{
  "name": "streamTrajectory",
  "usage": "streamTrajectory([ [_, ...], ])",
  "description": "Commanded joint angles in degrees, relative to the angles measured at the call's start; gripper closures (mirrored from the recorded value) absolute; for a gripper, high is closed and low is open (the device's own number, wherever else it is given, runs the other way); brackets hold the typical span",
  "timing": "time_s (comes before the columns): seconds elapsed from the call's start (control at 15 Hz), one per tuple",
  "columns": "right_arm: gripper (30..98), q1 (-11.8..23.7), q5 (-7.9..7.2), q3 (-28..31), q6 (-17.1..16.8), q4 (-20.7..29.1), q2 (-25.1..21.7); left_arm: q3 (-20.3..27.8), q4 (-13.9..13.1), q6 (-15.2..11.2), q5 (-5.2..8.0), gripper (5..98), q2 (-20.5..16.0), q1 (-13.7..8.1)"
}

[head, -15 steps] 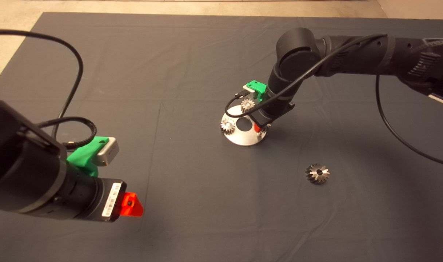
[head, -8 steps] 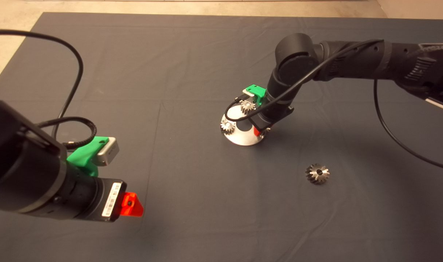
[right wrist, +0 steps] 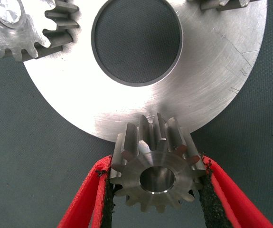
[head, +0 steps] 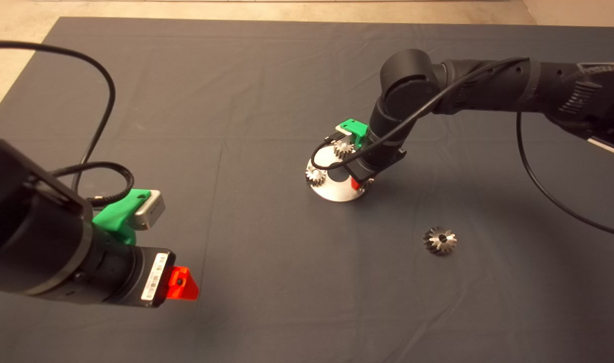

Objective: Remove an incorrectly installed larger gear and replace it with the correct smaller gear

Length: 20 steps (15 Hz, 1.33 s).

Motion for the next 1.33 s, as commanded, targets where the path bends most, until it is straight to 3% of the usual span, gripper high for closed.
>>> streamTrajectory([
  [0.0, 89.0, 1.5, 0.47, 0.1, -0.1, 1.2, 1.2, 0.7, -0.9, 0.1, 4.50, 5.4, -0.1, -0.5],
  [0.33, 89.0, 1.6, 0.47, 0.1, -0.1, 1.2, 1.2, 0.7, -1.0, 0.1, 4.50, 5.4, -0.1, -0.5],
  [0.67, 89.0, 1.6, -1.81, 0.1, -0.1, 1.0, 0.4, 0.7, -0.9, 0.1, 4.50, 5.4, -0.1, -0.5],
  [1.27, 89.0, 1.8, -1.81, 0.1, -0.1, 1.0, 1.1, 0.7, -0.9, 0.1, 4.47, 5.4, -0.1, -0.5],
])
